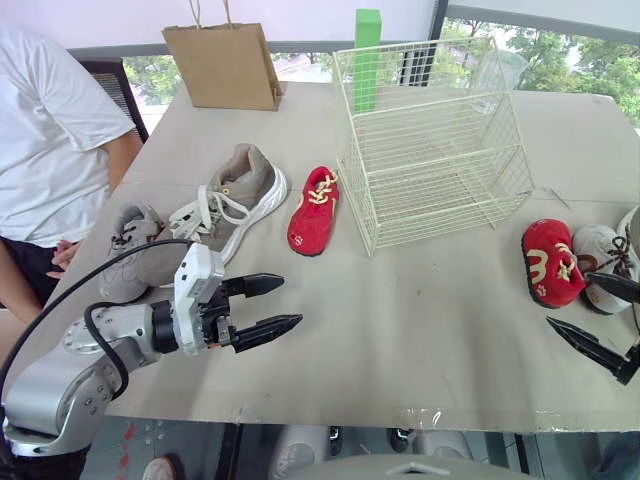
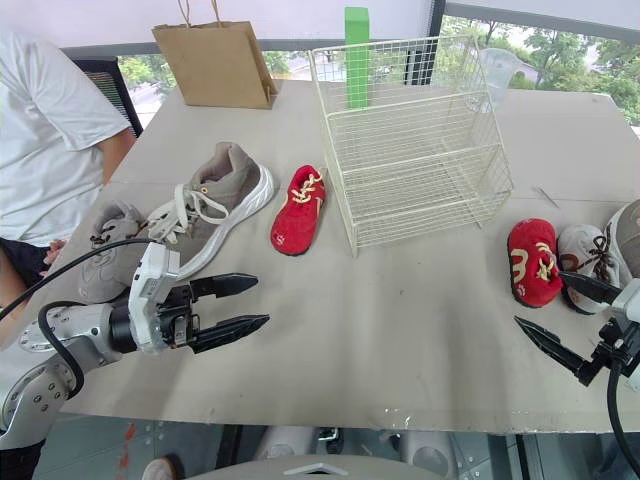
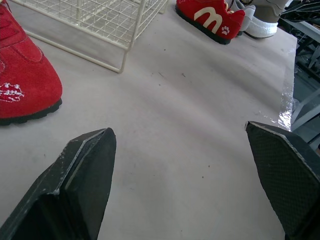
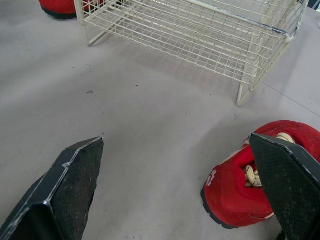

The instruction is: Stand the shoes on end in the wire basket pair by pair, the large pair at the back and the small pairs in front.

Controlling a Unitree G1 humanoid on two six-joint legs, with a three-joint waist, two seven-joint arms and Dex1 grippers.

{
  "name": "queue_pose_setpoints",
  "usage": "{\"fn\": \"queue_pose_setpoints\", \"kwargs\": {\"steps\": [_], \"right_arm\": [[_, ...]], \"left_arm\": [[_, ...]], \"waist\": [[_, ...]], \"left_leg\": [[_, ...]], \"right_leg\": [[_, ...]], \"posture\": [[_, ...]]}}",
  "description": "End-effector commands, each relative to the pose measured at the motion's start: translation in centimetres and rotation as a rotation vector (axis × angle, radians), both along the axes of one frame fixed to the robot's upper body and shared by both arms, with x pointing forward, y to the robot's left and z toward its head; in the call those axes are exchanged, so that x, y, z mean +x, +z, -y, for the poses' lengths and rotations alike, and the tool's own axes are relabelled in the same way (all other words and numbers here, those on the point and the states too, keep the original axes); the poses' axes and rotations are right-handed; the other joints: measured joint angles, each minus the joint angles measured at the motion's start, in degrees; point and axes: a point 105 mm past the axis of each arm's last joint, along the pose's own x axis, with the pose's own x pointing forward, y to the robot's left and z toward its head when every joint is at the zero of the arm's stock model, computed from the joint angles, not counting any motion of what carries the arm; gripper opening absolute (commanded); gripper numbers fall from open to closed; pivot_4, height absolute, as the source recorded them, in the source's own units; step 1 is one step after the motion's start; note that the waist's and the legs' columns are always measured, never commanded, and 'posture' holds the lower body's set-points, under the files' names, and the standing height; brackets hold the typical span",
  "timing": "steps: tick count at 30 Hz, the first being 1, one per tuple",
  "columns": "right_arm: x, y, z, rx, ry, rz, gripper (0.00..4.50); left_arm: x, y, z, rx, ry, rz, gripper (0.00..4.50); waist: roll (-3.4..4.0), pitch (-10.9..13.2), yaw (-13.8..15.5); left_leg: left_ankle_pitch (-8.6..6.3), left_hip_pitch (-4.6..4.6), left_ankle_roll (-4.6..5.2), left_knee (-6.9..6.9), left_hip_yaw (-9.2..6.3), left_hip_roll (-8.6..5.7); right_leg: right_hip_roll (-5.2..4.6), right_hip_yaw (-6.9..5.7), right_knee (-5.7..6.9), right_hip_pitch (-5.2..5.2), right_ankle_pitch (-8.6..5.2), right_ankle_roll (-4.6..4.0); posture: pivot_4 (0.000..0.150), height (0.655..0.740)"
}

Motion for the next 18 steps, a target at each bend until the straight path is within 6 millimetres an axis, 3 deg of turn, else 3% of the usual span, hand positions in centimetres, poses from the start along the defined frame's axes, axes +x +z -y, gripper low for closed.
{"fn": "queue_pose_setpoints", "kwargs": {"steps": [1, 5, 8, 12, 18], "right_arm": [[0.8, 1.0, -1.2, 0.018, 0.038, 0.044, 4.50], [2.7, 2.5, -3.1, 0.061, 0.087, 0.086, 4.50], [4.2, 4.3, -4.7, 0.017, 0.186, 0.063, 4.50], [7.7, 5.9, -5.7, -0.238, 0.219, 0.069, 4.50], [12.6, 6.5, -7.3, -0.416, 0.336, -0.041, 4.50]], "left_arm": [[0.3, 1.8, 0.8, -0.063, 0.019, 0.071, 4.44], [1.0, 4.7, 2.6, -0.233, 0.056, 0.178, 4.44], [-0.7, 5.6, 4.0, -0.268, -0.050, 0.225, 4.44], [-1.7, 5.6, 5.0, -0.244, -0.118, 0.283, 4.44], [-2.4, 5.0, 5.7, -0.245, -0.137, 0.328, 4.44]], "waist": [[0.00, 0.0, 0.0], [-0.09, 0.1, -0.1], [-0.06, 0.0, -0.2], [-0.05, 0.0, -0.2], [-0.07, 0.0, -0.2]], "left_leg": [[0.00, 0.00, 0.00, 0.00, 0.00, 0.00], [0.02, 0.02, 0.00, 0.09, 0.00, 0.01], [0.07, 0.10, -0.02, 0.10, 0.03, -0.01], [0.13, 0.17, 0.09, 0.07, 0.11, 0.00], [0.22, 0.03, 0.22, 0.09, 0.14, -0.05]], "right_leg": [[0.00, 0.00, 0.00, 0.00, 0.00, 0.00], [0.01, 0.05, 0.03, 0.07, 0.04, -0.01], [0.03, 0.07, 0.05, 0.19, 0.11, -0.09], [0.11, 0.09, 0.06, 0.15, 0.20, -0.28], [0.12, 0.08, 0.04, 0.02, 0.21, -0.31]], "posture": [[0.150, 0.7400], [0.150, 0.7400], [0.150, 0.7400], [0.150, 0.7400], [0.150, 0.7400]]}}
